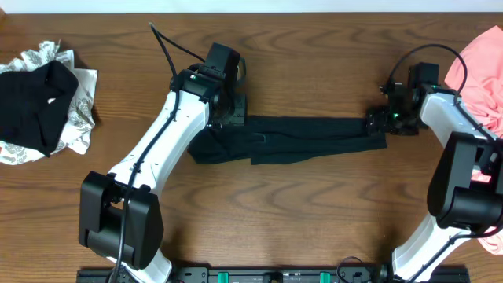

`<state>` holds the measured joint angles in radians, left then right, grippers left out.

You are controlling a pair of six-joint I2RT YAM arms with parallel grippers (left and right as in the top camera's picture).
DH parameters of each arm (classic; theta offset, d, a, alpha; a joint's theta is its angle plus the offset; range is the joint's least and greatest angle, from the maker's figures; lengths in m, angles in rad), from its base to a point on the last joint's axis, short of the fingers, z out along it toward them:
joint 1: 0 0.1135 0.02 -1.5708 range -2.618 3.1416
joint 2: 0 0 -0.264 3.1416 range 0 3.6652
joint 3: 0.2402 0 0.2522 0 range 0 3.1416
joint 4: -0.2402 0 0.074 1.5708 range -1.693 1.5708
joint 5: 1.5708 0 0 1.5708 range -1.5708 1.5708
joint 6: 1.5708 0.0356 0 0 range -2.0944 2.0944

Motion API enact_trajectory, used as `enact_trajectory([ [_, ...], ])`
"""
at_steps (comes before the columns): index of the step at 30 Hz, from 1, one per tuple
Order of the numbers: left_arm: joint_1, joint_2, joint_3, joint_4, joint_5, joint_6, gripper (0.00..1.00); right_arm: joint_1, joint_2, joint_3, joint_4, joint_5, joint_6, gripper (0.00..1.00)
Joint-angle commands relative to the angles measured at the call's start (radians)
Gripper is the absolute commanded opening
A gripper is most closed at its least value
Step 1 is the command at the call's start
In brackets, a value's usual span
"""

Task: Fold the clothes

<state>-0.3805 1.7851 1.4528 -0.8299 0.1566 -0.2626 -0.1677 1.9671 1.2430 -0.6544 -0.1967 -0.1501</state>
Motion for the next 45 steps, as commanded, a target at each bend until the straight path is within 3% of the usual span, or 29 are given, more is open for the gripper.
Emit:
enact_trajectory([
  [1,0.004,-0.001,0.01,-0.003,-0.008,0.002,0.53,0.009,0.034,-0.064,0.004,-0.128,-0.008,0.75],
  [6,0.004,-0.001,0.01,-0.003,-0.008,0.002,0.53,0.021,0.034,-0.087,0.004,-0.159,-0.001,0.71],
  [14,0.004,-0.001,0.01,-0.003,-0.008,0.002,0.53,0.025,0.034,-0.093,0.005,-0.159,0.0,0.52],
  [15,0.004,-0.001,0.01,-0.003,-0.008,0.002,0.53,0.025,0.034,-0.093,0.005,-0.159,0.0,0.47],
  [18,0.004,-0.001,0.01,-0.004,-0.008,0.002,0.53,0.023,0.034,-0.093,0.018,-0.159,0.0,0.18],
  [22,0.004,-0.001,0.01,-0.004,-0.008,0.002,0.53,0.007,0.034,-0.079,0.03,-0.158,-0.001,0.02],
  [37,0.004,-0.001,0.01,-0.002,-0.02,0.002,0.53,-0.155,0.034,0.183,-0.193,-0.118,-0.093,0.01],
  [45,0.007,-0.001,0.01,0.002,-0.02,0.002,0.53,-0.166,0.034,0.317,-0.274,-0.117,-0.118,0.01],
])
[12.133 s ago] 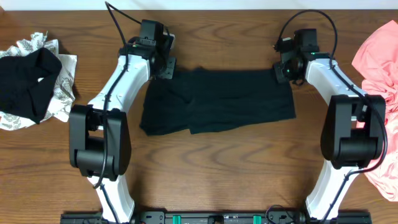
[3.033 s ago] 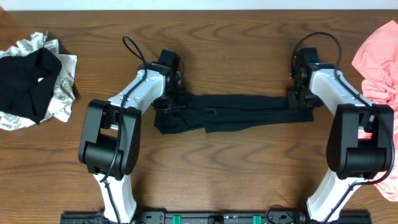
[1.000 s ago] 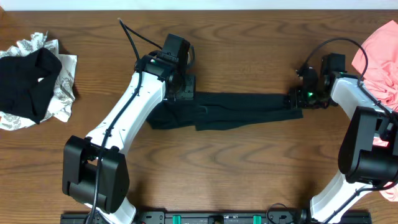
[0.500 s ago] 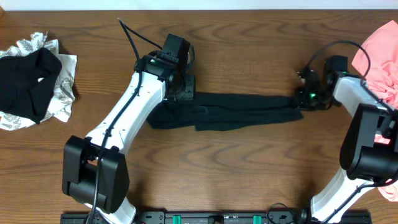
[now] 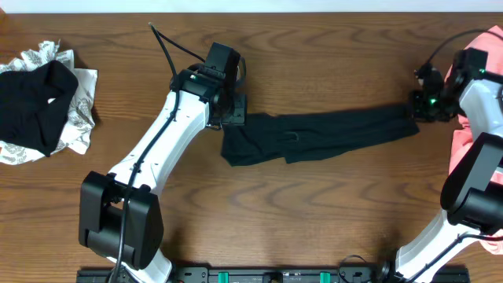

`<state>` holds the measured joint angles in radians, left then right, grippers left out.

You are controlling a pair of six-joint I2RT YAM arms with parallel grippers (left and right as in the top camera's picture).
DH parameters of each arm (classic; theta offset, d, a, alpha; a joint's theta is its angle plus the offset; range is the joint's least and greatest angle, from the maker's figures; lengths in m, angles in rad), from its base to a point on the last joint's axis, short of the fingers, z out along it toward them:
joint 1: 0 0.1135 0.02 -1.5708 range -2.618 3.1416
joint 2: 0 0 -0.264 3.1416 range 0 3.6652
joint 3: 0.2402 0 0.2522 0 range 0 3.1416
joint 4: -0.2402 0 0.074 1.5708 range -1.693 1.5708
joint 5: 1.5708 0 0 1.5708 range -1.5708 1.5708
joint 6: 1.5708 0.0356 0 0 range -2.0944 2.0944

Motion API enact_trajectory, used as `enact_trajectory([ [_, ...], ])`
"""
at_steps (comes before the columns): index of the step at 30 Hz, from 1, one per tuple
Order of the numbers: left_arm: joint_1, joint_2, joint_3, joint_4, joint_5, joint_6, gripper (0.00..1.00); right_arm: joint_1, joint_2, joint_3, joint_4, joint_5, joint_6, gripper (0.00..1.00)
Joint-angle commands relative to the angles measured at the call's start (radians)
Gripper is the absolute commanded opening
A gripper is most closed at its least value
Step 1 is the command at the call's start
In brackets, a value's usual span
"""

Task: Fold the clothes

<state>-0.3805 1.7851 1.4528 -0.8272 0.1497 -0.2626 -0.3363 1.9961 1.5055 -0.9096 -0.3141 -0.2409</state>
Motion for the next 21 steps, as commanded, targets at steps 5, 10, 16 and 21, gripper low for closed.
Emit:
enact_trajectory([
  [5,0.048,-0.001,0.01,-0.003,-0.012,-0.003,0.53,0.033,0.005,0.15,-0.1,0.0,-0.031,0.01],
  [10,0.108,-0.001,0.01,-0.016,-0.011,-0.011,0.53,0.087,0.005,0.222,-0.161,0.014,-0.044,0.01],
  [16,0.166,-0.001,0.01,-0.047,-0.008,-0.013,0.53,0.165,0.005,0.267,-0.182,0.041,-0.012,0.01],
  [21,0.197,-0.001,0.01,-0.042,-0.009,-0.013,0.53,0.253,0.005,0.266,-0.187,0.042,0.009,0.01],
])
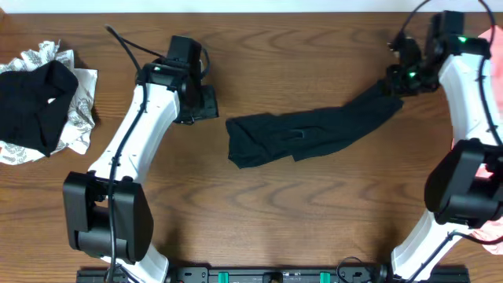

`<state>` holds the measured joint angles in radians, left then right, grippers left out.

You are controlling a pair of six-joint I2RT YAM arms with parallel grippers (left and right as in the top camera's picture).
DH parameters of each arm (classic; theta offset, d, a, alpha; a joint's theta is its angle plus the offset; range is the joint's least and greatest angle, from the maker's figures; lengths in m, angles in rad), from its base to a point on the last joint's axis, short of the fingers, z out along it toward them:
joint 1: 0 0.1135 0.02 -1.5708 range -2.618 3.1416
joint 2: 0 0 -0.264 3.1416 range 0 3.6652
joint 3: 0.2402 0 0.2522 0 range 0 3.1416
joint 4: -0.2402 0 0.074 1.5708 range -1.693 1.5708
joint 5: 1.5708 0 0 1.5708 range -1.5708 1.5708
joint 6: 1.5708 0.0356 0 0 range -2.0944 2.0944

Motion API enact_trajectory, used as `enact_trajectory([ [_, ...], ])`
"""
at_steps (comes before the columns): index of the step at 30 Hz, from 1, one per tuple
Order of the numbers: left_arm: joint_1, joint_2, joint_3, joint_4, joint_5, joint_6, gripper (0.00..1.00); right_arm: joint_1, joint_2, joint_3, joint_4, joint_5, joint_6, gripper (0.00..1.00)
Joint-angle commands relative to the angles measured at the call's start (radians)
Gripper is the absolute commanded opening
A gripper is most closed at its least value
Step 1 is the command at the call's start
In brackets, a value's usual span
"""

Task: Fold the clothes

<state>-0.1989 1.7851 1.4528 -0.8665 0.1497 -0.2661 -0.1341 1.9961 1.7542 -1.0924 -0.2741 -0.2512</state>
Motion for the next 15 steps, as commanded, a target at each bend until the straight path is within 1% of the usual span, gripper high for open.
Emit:
enact_trajectory([
  [1,0.02,-0.001,0.01,-0.003,-0.008,-0.009,0.53,0.071,0.005,0.018,-0.004,0.002,0.02,0.01],
  [8,0.03,-0.001,0.01,-0.003,-0.009,-0.009,0.53,0.215,0.005,0.018,-0.002,0.016,0.056,0.01],
  [15,0.031,-0.001,0.01,-0.004,-0.008,-0.009,0.53,0.312,0.019,0.016,0.011,0.064,0.094,0.01],
])
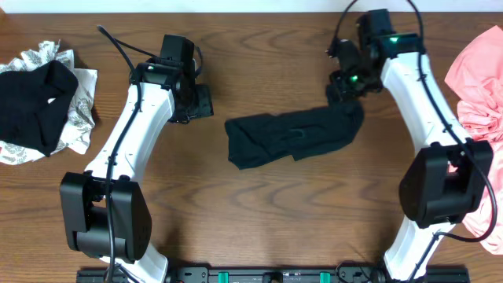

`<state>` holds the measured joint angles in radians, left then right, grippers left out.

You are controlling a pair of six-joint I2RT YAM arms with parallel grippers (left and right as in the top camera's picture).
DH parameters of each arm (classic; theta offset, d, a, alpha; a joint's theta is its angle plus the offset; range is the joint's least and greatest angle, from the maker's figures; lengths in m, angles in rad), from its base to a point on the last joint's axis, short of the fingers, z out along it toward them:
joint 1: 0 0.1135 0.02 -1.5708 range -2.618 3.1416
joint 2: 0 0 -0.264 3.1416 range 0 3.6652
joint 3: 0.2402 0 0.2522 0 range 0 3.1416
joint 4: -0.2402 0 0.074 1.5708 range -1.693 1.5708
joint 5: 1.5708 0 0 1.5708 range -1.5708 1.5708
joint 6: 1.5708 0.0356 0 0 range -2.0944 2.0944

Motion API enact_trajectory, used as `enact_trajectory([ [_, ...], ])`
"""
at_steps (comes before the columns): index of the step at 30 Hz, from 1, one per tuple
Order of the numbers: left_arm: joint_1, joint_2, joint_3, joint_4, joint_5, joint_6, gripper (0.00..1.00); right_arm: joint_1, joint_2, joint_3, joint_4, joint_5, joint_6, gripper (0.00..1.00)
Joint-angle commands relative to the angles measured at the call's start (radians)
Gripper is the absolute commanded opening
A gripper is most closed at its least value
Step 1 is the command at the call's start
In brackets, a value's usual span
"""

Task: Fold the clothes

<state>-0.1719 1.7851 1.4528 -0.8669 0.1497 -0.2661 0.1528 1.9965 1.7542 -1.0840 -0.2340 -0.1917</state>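
A dark, long garment (287, 137) lies across the middle of the table, its left end flat and its right end lifted. My right gripper (339, 93) is shut on that right end and holds it up above the cloth, near the back of the table. My left gripper (201, 102) hangs to the left of the garment, apart from it; from above I cannot tell how its fingers stand.
A heap of black and patterned white clothes (39, 102) lies at the far left. A pink garment (478, 75) is bunched at the right edge. Bare wooden table (259, 220) stretches along the front.
My right gripper has carried the garment's right end further left, toward the middle, so the cloth is now shorter and bunched. The left arm has shifted slightly left.
Both grippers sat at the two ends of the stretched dark garment. Then the right one had pulled it to the right. Later the left gripper was off the cloth and away to the left, while the right end was raised and brought leftward, where it now hangs.
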Motion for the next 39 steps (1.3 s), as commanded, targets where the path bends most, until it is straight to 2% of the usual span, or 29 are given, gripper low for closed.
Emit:
enact_trajectory([
  [1,0.003,-0.001,0.01,-0.004,-0.009,-0.009,0.53,0.035,0.02,0.016,0.004,0.024,0.045,0.01],
  [16,0.003,-0.001,0.01,-0.015,0.0,-0.009,0.52,0.142,0.045,0.016,0.038,0.024,0.153,0.01],
  [31,0.003,-0.001,0.01,-0.015,-0.001,-0.009,0.52,0.183,0.046,0.006,-0.016,0.024,0.15,0.01],
  [32,0.003,-0.001,0.01,-0.015,-0.001,-0.009,0.52,0.187,0.046,0.0,-0.016,0.025,0.15,0.03],
  [34,0.003,-0.001,0.01,-0.016,-0.001,-0.009,0.52,0.19,0.046,-0.021,-0.012,0.028,0.15,0.21],
  [36,0.003,-0.001,0.01,-0.016,-0.001,-0.009,0.52,0.191,0.046,-0.053,0.006,0.033,0.15,0.35],
  [39,0.003,-0.001,0.01,-0.015,-0.001,-0.009,0.52,0.191,0.046,-0.097,0.034,0.032,0.15,0.52],
])
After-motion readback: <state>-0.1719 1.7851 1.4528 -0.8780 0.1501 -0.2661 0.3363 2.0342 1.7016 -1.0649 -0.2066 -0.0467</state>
